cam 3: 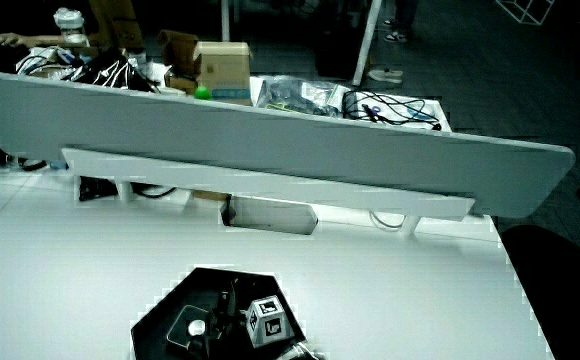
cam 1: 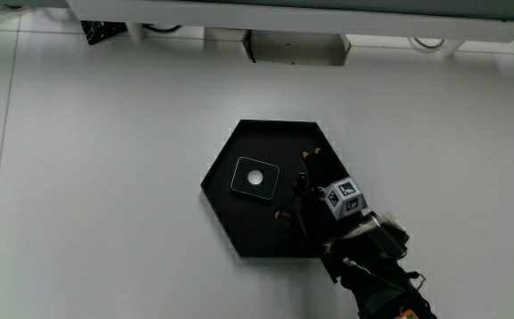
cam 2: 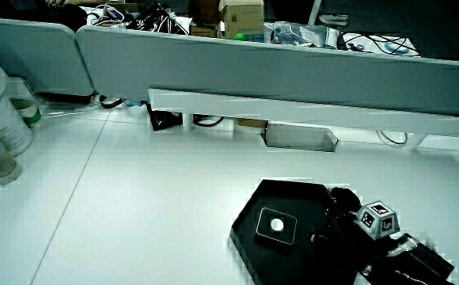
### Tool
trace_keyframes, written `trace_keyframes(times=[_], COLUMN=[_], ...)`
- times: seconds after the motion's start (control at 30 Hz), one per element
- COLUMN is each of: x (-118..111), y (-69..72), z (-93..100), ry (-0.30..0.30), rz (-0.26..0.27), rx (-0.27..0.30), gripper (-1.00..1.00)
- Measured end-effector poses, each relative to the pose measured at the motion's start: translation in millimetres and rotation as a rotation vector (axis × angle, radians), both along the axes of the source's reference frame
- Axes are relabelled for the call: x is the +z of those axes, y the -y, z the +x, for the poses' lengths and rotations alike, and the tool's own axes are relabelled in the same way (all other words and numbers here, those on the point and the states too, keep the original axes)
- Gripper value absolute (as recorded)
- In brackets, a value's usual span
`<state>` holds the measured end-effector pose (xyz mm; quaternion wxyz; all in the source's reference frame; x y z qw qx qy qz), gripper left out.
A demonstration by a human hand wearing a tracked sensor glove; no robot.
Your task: Pick speaker from plate
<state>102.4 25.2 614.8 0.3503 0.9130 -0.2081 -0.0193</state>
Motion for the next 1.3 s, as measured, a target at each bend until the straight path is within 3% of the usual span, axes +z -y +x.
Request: trace_keyframes(times=[0.27, 0.53, 0.57, 0.6, 0.9, 0.93, 1.1, 1.17, 1.2, 1.27, 1.3], x=[20, 43, 43, 43, 55, 53, 60, 58, 59, 53, 47], y=[15.0, 18.1, 18.6, 18.7, 14.1, 13.1, 6.5, 4.6, 4.1, 3.0, 2.7], z=[-34.7, -46.2, -46.4, -47.1, -56.3, -57.7, -60.1, -61.0, -60.4, -61.0, -63.9], ry=[-0.188, -0.312, -0.32, -0.324, -0.392, -0.369, -0.423, -0.43, -0.449, -0.437, -0.424], rz=[-0.005, -0.141, -0.138, -0.165, -0.186, -0.169, -0.179, -0.129, -0.132, -0.067, -0.005], rx=[-0.112, -0.176, -0.177, -0.183, -0.244, -0.255, -0.269, -0.267, -0.262, -0.269, -0.278], gripper=[0.0, 0.0, 0.0, 0.05, 0.45, 0.5, 0.73, 0.82, 0.86, 0.95, 1.0])
